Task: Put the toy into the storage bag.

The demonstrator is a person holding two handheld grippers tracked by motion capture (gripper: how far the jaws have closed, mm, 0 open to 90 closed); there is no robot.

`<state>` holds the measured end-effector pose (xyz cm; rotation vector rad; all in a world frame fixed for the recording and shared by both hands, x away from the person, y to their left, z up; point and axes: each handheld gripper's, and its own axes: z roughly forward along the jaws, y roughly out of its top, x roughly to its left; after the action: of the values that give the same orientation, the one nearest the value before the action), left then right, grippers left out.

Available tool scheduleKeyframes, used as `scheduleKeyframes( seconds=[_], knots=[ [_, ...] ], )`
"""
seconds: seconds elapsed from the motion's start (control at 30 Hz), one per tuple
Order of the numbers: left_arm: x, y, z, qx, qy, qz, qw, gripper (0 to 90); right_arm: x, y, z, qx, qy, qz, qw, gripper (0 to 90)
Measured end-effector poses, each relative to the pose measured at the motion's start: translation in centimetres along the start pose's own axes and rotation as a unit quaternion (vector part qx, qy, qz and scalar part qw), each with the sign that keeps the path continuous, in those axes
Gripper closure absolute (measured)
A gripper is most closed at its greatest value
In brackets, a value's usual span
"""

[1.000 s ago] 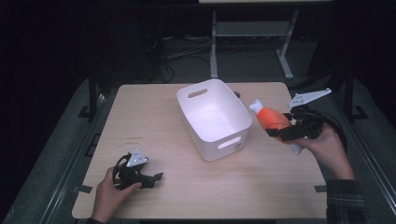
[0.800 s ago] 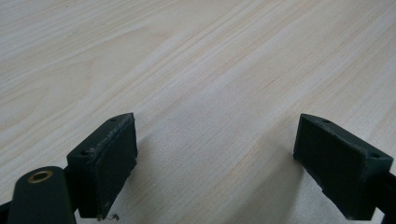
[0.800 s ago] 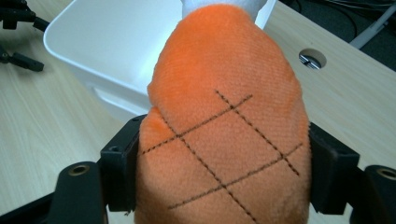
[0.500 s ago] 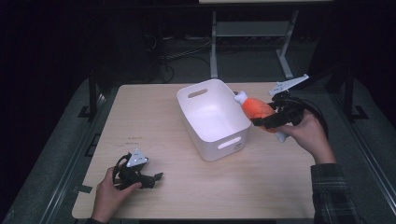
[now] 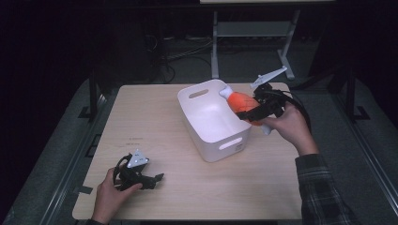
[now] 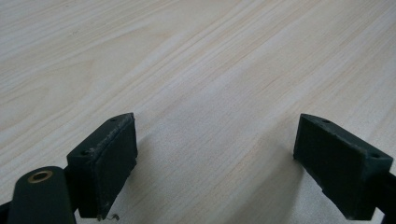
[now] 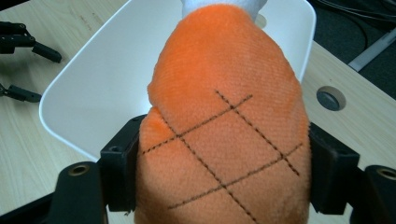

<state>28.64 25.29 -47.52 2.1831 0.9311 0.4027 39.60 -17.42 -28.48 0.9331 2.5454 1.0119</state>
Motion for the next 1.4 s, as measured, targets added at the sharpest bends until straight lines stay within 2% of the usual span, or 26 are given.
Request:
scheduleKeyframes(
  seconds=[0.23,0.53,0.77,0.93,1.1,1.4],
  knots=[
    [0.0,0.0,0.0,0.0,0.0,0.001,1.0,12.6,1.0,2.0,1.9,0.01,-0.003,-0.009,0.9999,26.4],
    [0.0,0.0,0.0,0.0,0.0,0.001,1.0,12.6,2.2,3.9,4.1,0.012,0.004,-0.012,0.9998,26.2],
    [0.0,0.0,0.0,0.0,0.001,0.001,1.0,12.6,2.9,4.7,5.4,0.017,0.003,-0.013,0.9998,26.0],
    [0.0,0.0,0.0,0.0,0.001,0.001,1.0,12.6,3.3,5.3,6.5,0.021,-0.003,-0.001,0.9998,25.9],
    [0.0,0.0,0.0,0.0,0.0,0.001,1.0,12.6,4.0,5.7,7.7,0.028,0.002,-0.008,0.9996,25.7],
    [0.0,0.0,0.0,0.0,0.0,0.001,1.0,12.6,4.8,6.0,9.6,0.047,-0.005,-0.016,0.9987,24.2]
  ],
)
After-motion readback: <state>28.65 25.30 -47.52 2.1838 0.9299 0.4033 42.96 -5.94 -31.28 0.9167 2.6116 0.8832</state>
